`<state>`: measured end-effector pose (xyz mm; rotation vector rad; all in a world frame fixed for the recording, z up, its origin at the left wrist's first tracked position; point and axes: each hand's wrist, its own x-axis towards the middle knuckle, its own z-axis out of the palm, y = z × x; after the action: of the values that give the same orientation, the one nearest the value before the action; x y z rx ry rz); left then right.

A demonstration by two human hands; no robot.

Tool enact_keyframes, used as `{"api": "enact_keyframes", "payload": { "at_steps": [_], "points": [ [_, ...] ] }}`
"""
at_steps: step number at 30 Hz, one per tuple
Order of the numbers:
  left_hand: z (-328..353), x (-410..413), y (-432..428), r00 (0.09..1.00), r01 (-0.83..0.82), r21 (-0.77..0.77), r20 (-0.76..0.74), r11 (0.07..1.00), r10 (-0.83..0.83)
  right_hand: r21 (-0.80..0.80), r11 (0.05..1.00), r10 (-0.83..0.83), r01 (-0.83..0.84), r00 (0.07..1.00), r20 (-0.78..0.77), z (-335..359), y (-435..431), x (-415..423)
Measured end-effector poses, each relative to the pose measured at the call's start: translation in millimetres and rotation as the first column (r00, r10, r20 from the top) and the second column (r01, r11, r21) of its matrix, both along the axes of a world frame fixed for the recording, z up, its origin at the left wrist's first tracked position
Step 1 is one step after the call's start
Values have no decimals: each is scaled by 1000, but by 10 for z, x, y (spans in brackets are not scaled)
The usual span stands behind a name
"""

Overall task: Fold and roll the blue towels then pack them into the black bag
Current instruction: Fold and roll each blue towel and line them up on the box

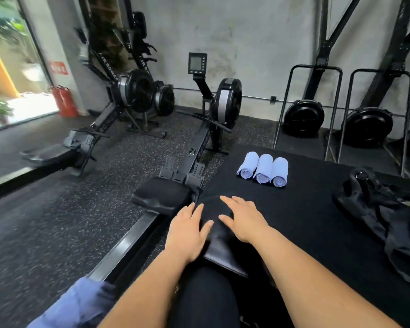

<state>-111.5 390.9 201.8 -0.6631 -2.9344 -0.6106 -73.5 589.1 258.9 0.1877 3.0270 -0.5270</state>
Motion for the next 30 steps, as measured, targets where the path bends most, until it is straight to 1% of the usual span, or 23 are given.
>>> {"api": "enact_keyframes", "payload": {
  "at_steps": [3,9,14,18,23,26,30],
  "points": [
    [-85,125,-407,997,-70,-39,10,997,71,18,997,74,-74,997,6,-24,-361,18],
    [-346,387,-1101,981,-183,-63,58,981,186,60,971,231,-233,972,37,-197,-1093,108],
    [-642,661,-1565,948,-270,-73,152,960,279,112,925,357,-364,931,79,-403,-1642,163],
    [-844,862,-1899,920,-328,-72,203,942,336,180,868,453,-463,886,97,-588,-2018,162],
    [-1116,997,-2182,886,-372,-83,264,925,380,148,844,493,-515,855,164,-769,-2314,130],
    [-1333,1073,-2409,852,-421,-103,297,901,432,118,819,533,-561,821,206,-960,-2546,106],
    [-1556,1204,-2637,818,-459,-143,317,877,480,88,796,551,-599,777,305,-1218,-2752,140]
  ]
}}
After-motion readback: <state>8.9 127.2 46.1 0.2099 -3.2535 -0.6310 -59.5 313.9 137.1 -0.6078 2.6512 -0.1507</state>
